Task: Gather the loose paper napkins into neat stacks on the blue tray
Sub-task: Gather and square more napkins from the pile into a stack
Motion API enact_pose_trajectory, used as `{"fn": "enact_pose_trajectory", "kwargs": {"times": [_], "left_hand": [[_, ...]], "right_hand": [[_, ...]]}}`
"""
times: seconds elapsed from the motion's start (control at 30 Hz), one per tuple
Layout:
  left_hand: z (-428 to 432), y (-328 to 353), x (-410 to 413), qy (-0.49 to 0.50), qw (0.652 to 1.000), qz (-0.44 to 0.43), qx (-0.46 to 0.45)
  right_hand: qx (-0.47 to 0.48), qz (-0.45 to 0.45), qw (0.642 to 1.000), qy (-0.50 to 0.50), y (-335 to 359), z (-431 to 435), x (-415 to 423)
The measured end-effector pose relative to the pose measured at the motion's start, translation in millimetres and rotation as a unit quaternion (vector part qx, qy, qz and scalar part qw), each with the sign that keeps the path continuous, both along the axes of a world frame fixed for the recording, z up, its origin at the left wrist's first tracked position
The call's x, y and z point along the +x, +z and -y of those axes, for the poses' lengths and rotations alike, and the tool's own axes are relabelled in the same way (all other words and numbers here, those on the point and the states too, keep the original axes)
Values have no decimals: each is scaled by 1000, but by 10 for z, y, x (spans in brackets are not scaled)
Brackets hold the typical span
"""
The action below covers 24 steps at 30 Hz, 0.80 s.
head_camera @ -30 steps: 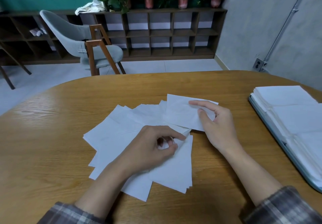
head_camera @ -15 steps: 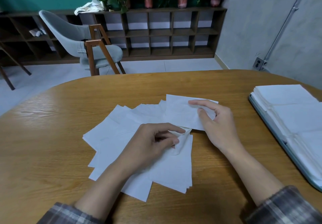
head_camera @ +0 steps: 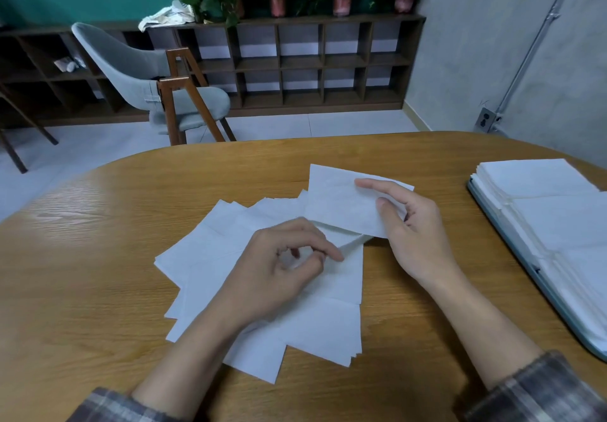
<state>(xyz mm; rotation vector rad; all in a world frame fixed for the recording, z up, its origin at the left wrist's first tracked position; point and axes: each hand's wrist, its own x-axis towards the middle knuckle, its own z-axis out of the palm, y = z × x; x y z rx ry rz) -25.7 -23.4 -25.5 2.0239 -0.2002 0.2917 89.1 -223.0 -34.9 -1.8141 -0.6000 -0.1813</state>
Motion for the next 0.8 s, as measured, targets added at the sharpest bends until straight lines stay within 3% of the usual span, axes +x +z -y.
{"fn": "enact_pose_trajectory", "kwargs": {"times": [0.23, 0.43, 0.67, 0.8], "left_hand": [[-22, 54, 0, 28, 996, 50, -68], [-33, 152, -10, 107, 972, 57, -203], [-9, 130, 25, 133, 975, 43, -172], [-60, 117, 39, 152, 977, 40, -144]], "right_hand": [[-6, -20, 999, 49, 66, 29, -26], [73, -157, 965, 196, 106, -10, -134], [88, -158, 978, 106, 124, -84, -198], [69, -177, 976, 107, 133, -65, -180]]}}
